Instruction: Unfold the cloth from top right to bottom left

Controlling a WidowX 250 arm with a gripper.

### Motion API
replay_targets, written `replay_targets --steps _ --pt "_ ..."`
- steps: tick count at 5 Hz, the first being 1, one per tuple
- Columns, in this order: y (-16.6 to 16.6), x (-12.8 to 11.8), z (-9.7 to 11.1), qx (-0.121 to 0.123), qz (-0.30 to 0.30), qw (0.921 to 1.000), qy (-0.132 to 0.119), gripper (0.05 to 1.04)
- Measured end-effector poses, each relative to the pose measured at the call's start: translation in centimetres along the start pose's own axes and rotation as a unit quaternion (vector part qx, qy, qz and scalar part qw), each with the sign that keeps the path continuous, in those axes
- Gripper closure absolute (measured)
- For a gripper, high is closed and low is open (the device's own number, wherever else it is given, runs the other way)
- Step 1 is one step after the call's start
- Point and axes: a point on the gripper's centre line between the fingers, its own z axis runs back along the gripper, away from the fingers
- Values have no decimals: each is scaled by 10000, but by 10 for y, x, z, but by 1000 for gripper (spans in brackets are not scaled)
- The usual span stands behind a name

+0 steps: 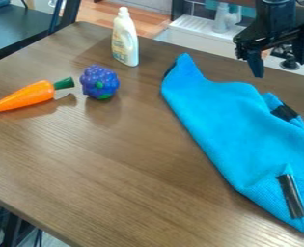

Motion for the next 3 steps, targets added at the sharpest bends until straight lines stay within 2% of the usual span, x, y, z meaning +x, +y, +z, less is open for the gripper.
replay_targets --steps 1,2,3 --pt "7 -6 -16 167 4 9998 123 83" --pt "8 -12 -27 307 -32 9994 127 83" --pt "4 -16 -32 338 -82 9993 126 83"
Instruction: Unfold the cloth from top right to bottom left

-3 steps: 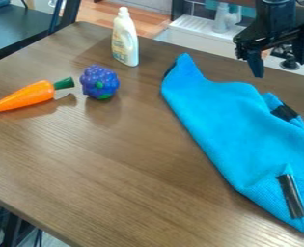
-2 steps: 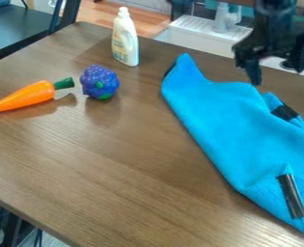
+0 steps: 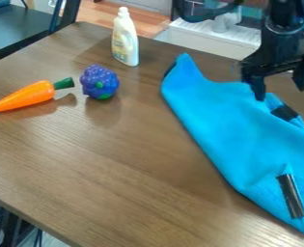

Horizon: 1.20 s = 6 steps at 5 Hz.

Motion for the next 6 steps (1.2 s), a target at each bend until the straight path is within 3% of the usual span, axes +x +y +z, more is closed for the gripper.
replay_targets --steps 2,6 --pt "-1 -6 -17 78 20 10000 -26 83" --pt "-16 -15 -27 -59 -93 9998 -176 85"
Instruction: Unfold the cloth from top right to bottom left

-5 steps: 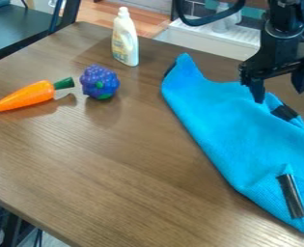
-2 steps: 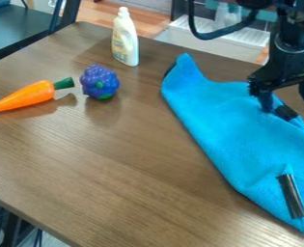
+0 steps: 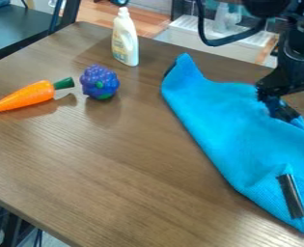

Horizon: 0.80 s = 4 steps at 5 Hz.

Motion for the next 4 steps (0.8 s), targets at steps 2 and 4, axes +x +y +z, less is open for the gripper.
replay_targets --steps 2,4 --pt "-1 3 0 -38 30 9999 -96 252" --pt "4 1 -11 59 41 9999 -123 322"
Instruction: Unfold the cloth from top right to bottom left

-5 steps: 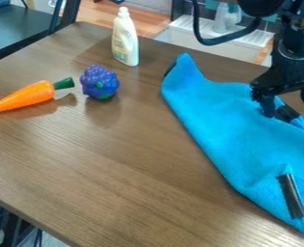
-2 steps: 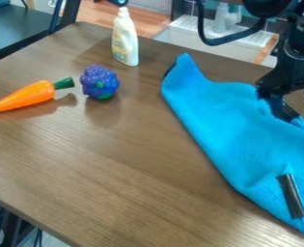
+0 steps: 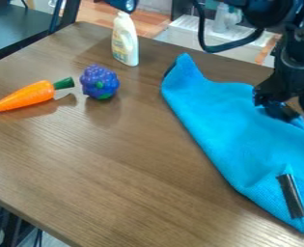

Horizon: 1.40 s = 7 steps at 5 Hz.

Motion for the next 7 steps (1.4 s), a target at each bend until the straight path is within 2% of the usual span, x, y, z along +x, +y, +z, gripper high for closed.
replay_targets --steps 1,2,3,4,5,6,7 --pt "1 0 -1 3 17 10000 -26 344" --pt "3 0 -3 27 7 10000 -62 456" --pt "7 -2 -7 58 -5 10000 -80 749" --pt "6 -5 -9 37 -43 9999 -113 945" --pt "6 -7 -9 -7 -45 10000 -51 1027" --pt "5 -6 4 -192 19 9998 101 1035" --pt "8 8 35 -566 203 9981 155 1035"
